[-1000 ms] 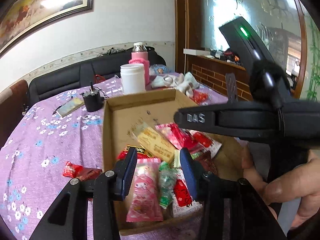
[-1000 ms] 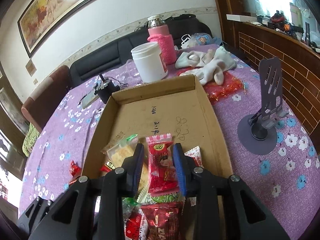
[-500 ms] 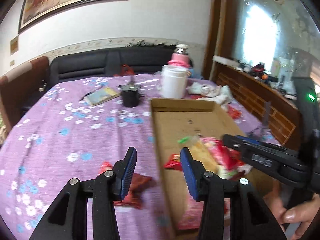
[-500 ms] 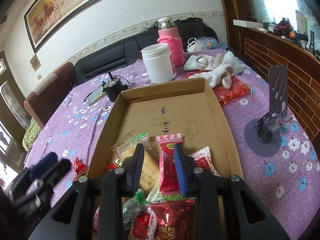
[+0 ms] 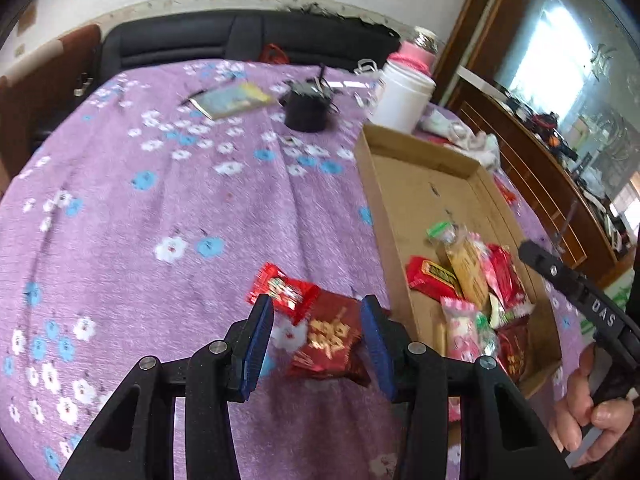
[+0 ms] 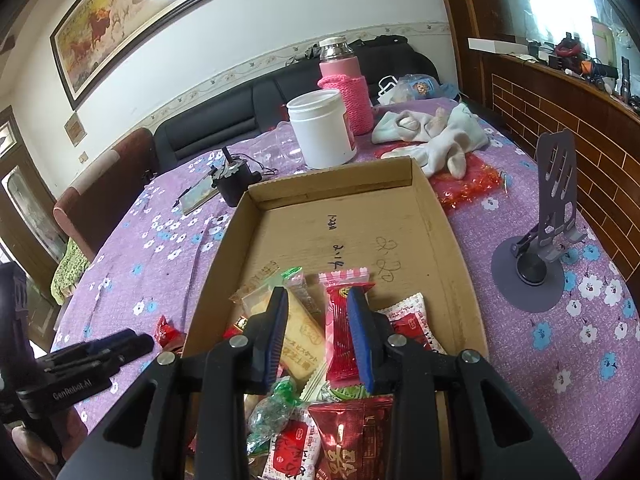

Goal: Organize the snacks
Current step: 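Grasp the dark red wrapped candy with the left gripper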

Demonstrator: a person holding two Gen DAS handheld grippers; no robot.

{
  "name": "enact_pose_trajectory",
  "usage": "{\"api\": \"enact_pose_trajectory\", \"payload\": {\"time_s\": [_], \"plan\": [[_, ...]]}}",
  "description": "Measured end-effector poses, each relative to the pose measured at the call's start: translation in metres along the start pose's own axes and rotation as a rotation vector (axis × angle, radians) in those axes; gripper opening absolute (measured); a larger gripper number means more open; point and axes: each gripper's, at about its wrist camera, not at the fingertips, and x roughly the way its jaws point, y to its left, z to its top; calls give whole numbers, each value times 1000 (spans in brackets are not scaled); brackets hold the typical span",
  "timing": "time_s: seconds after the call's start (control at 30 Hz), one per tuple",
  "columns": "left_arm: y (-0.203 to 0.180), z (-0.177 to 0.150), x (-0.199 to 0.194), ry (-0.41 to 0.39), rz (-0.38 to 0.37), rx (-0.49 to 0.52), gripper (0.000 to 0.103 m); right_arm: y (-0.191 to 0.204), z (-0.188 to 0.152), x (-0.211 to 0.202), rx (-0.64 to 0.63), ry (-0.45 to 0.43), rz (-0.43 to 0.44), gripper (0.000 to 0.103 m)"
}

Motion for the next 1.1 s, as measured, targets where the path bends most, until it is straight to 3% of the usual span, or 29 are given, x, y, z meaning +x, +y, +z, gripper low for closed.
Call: {"api": "enact_pose_trajectory", "payload": {"time_s": [0.1,0.27,0.37,0.7,1.1], "plan": [[-8,-4,10,35,24,33,48,0,0,0,1,3,2,29],[-16,-7,13,18,41,64,48,1,-1,0,-2,-1,2,29],[-14,-5,12,24,14,65,40,0,-1,0,0,3,7,29],[-13,-4,8,36,-37,68,39,0,0,-1,2,-1,6,29],[-16,-13,30,62,33,92,37,4,-2,0,-9,7,21,29]]}}
